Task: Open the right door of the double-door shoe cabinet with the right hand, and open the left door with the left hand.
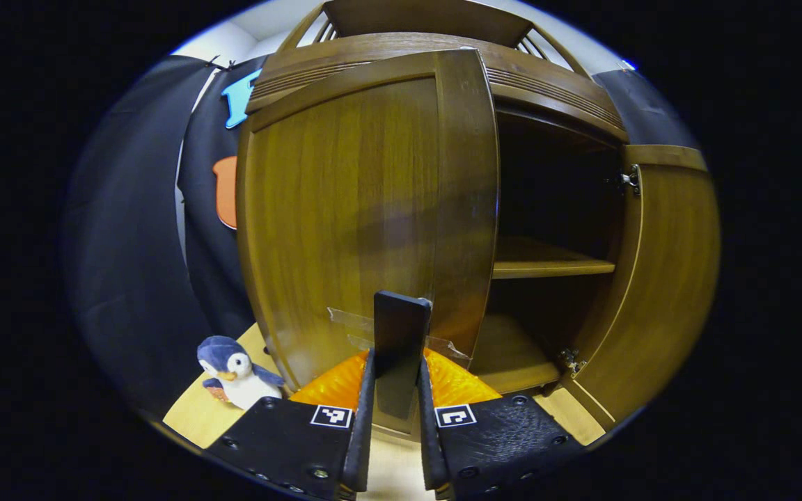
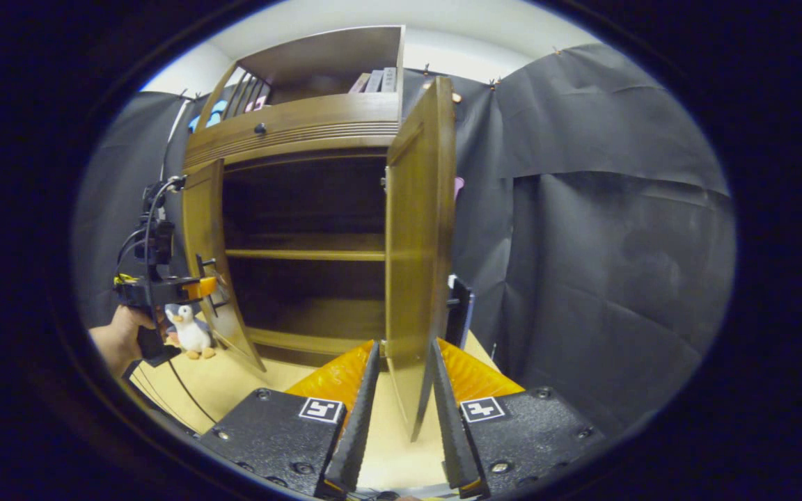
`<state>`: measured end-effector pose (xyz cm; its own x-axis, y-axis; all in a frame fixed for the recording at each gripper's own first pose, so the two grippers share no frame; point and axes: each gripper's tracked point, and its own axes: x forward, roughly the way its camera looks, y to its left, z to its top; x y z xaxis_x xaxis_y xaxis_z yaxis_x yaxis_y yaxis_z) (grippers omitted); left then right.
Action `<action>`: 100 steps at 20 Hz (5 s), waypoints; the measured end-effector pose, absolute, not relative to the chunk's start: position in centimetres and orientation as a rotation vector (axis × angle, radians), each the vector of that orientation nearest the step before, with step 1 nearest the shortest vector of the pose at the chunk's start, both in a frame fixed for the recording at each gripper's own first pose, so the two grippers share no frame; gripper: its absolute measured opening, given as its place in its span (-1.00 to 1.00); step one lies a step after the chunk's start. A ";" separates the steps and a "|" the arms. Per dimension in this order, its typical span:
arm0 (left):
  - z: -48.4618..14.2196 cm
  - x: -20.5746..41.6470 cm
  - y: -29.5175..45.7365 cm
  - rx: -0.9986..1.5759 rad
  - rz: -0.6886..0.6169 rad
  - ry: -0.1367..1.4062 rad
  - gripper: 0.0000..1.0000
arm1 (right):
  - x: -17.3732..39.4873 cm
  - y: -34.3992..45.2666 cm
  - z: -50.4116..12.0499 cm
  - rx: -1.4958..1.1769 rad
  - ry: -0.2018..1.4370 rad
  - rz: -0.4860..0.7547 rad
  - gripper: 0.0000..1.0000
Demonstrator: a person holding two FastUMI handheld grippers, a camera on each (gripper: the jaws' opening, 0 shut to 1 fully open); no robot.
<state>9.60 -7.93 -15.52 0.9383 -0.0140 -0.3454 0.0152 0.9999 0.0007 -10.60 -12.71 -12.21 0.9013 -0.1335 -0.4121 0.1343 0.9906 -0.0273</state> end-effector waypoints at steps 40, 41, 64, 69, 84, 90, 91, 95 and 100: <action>-14.1 0.3 4.1 -0.048 0.078 0.360 -0.26 | -3.2 1.9 -15.1 0.011 0.439 0.203 -0.03; -14.2 0.2 4.5 -0.056 0.086 0.363 -0.26 | -3.0 2.2 -15.0 0.012 0.439 0.206 -0.03; -13.3 -3.4 15.4 0.011 0.193 0.364 -0.58 | -0.6 7.0 -14.6 0.033 0.433 0.281 -0.03; -12.2 -4.3 16.6 -0.014 0.262 0.336 -0.54 | -0.3 6.9 -14.4 0.035 0.423 0.290 -0.03; -7.7 -4.5 10.0 -0.020 0.298 0.214 -0.27 | 0.5 2.6 -11.5 0.013 0.305 0.196 -0.03; -6.1 -2.4 4.1 -0.017 0.177 0.172 0.53 | 0.1 1.3 -11.0 0.008 0.285 0.159 0.11; -5.9 -2.2 3.1 -0.014 0.153 0.168 0.62 | 0.0 1.2 -10.9 0.008 0.281 0.156 0.14; -5.3 -1.5 -0.2 -0.027 0.073 0.161 0.70 | -0.5 0.5 -10.9 0.021 0.280 0.134 0.17; -5.1 -0.8 -3.7 -0.032 -0.009 0.162 0.93 | -0.8 -0.2 -10.7 0.031 0.273 0.114 0.16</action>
